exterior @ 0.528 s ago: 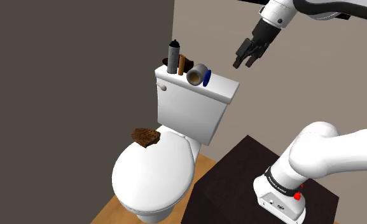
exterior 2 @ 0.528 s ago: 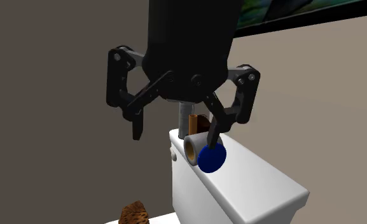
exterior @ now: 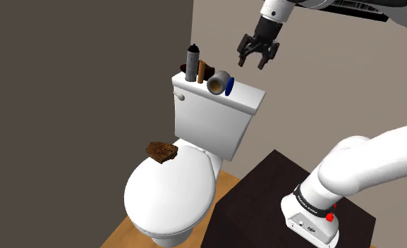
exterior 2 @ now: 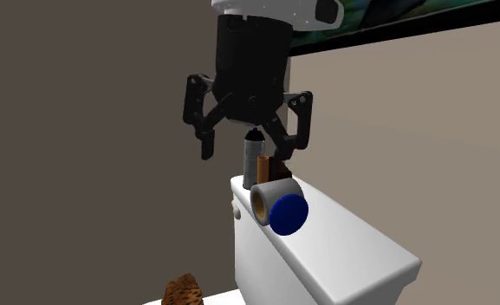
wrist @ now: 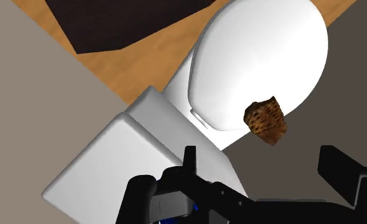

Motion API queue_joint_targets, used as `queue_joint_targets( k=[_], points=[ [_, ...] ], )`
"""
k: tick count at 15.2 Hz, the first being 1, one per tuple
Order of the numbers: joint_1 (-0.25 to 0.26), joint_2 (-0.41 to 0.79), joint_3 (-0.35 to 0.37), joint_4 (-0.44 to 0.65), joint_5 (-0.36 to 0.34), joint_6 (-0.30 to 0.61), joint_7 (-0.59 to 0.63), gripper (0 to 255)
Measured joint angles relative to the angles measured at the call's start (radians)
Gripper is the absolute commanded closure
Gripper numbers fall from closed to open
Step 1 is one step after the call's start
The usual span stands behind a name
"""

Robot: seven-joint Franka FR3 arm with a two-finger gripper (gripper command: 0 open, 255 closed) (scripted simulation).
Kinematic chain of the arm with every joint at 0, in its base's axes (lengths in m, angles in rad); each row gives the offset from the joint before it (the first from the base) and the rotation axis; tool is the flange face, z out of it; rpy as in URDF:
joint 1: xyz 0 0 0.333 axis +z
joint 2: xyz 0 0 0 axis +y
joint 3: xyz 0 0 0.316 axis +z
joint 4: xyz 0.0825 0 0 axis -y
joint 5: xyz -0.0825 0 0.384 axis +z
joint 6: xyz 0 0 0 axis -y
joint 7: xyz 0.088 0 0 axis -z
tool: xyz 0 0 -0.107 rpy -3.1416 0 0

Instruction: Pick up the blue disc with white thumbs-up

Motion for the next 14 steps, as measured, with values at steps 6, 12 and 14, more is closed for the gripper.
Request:
queue_joint_targets(
  k=[6,12,14],
  points=[
    [-0.058,0.311,0.011,0.26,0.013,-0.073,0.274,0],
    [-0.107,0.582,-0.031,0.51,0.044,-0.178,0.511,0],
    [-0.127,0.687,-0.051,0.618,0.063,-0.223,0.586,0]
  ],
)
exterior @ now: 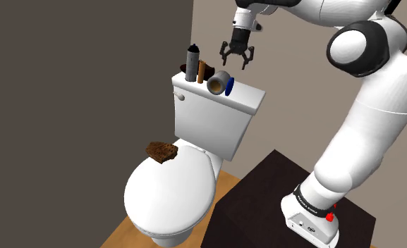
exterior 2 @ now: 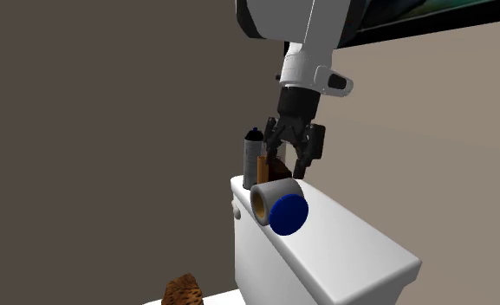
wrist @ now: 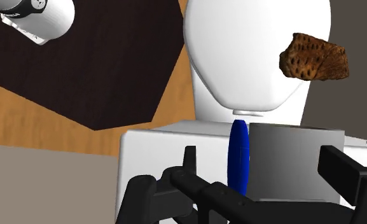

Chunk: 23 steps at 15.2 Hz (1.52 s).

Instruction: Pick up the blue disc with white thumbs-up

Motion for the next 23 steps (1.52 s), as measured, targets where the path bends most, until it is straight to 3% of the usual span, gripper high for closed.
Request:
queue_joint_targets(
  k=[2,9,10,23],
  points=[
    [-0.015,0.06,-0.014,0.048,0.014,-0.018,0.046,0],
    [-0.014,0.071,-0.018,-0.026,0.018,0.057,0.054,0],
    [-0.014,0.07,-0.018,-0.032,0.018,0.062,0.053,255],
    [-0.014,0.072,-0.017,-0.007,0.018,0.04,0.057,255]
  ],
)
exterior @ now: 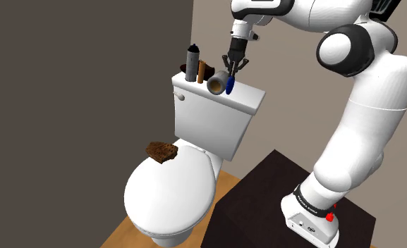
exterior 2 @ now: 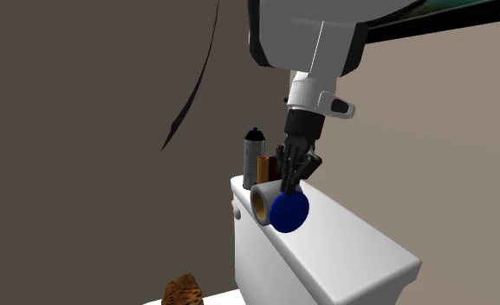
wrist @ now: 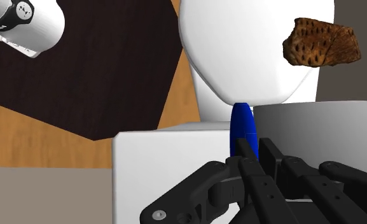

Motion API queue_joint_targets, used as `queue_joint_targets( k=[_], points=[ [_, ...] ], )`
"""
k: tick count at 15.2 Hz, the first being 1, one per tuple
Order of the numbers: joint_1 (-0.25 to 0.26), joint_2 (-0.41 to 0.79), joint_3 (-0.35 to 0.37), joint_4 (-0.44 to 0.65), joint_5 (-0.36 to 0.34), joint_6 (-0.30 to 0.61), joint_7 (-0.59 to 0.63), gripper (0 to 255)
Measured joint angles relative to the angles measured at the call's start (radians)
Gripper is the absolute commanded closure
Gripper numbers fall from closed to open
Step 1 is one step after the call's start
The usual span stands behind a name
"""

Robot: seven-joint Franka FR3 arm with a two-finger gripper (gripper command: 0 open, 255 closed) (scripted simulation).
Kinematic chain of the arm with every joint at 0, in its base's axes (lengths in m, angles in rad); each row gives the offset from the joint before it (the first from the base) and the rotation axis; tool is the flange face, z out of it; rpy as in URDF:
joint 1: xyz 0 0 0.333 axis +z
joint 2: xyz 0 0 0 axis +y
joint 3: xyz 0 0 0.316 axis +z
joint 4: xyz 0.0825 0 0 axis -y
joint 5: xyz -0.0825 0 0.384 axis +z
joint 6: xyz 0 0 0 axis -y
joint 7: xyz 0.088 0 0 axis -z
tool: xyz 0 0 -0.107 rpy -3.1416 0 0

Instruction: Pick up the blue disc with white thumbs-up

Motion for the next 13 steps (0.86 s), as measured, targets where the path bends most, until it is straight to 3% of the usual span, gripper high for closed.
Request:
queue_joint_targets(
  k=[13],
  points=[
    [-0.01,0.036,0.0,0.223,0.007,-0.185,0.028,255]
  ],
)
